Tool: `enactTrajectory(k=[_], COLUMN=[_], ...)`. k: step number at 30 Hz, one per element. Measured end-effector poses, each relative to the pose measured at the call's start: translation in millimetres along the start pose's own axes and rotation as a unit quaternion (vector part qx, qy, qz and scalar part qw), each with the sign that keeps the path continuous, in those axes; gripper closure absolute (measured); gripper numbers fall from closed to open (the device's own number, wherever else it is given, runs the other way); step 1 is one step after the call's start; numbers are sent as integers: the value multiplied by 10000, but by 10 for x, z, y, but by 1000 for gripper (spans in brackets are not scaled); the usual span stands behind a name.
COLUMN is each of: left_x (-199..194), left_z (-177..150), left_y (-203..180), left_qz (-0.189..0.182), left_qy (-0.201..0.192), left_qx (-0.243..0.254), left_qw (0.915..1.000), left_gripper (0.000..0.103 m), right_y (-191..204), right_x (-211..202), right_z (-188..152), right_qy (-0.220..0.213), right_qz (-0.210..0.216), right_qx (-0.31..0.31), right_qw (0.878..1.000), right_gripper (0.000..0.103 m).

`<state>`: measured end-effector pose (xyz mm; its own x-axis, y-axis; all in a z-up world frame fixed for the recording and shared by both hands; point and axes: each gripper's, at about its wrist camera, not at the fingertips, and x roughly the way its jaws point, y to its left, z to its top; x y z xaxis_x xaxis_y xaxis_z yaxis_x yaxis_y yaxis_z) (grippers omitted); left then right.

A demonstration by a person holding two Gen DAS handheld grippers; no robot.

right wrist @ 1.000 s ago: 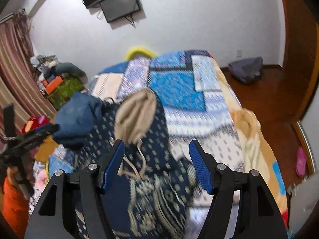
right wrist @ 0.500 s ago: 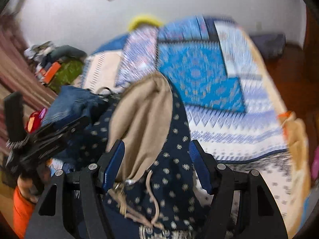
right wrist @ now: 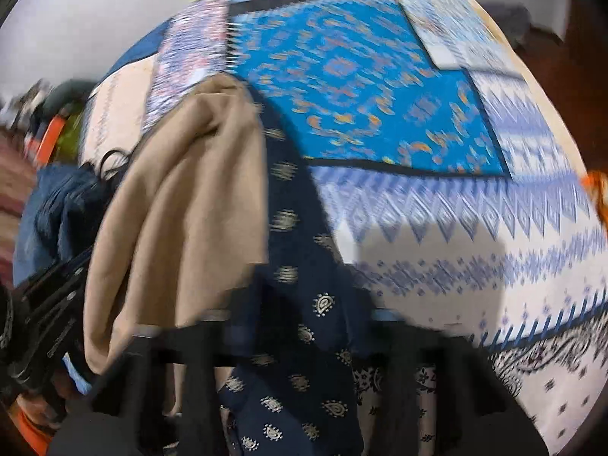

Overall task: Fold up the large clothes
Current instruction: 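Fold the beige hood over the body with the right gripper while the left holds the hem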

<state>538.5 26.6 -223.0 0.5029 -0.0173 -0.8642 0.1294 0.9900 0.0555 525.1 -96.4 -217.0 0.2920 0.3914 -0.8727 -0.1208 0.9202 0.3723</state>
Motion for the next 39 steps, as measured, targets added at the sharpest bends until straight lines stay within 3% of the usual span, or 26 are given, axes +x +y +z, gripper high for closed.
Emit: enactTrajectory(k=[5, 11, 17, 22, 26, 33, 36, 39], left_x=[-380, -1211, -1991, -2360, -2347, -1814, -1547, -1494], left_z=[19, -134, -660, -1257, -1718, -2286, -2436, -2452], left_y=[80, 93, 200, 382, 439, 475, 518, 547], left_qz=[-340, -935, -1060, -1140, -867, -399, -579, -601], left_qy=[-271, -800, -1210, -1236, -1042, -361, 86, 110], left_qx=[-292, -194, -124, -360, -453, -659, -929, -1104], left_qw=[9986, 9922, 9869, 9851, 9897, 9964, 9940, 9920], left_gripper=[97, 98, 98, 98, 98, 97, 97, 95], right_y=[107, 274, 508, 591, 479, 86, 23, 118], right_x=[-324, -1076, -1829, -2117, -2057, -1672, -1618, -1681], right_z=[-72, -299, -810, -1366, -1793, -2102, -2187, -2265], right_qy=[-311, -942, -1368, -1455, -1385, -983, -955, -964], right_qz=[-147, 237, 632, 692, 594, 99, -101, -276], right_qx=[-433, -679, -1089, -1392, -1271, -700, -694, -939], right_qw=[9985, 9930, 9826, 9771, 9804, 9926, 9930, 9905], right_gripper=[93, 93, 93, 93, 93, 93, 93, 86])
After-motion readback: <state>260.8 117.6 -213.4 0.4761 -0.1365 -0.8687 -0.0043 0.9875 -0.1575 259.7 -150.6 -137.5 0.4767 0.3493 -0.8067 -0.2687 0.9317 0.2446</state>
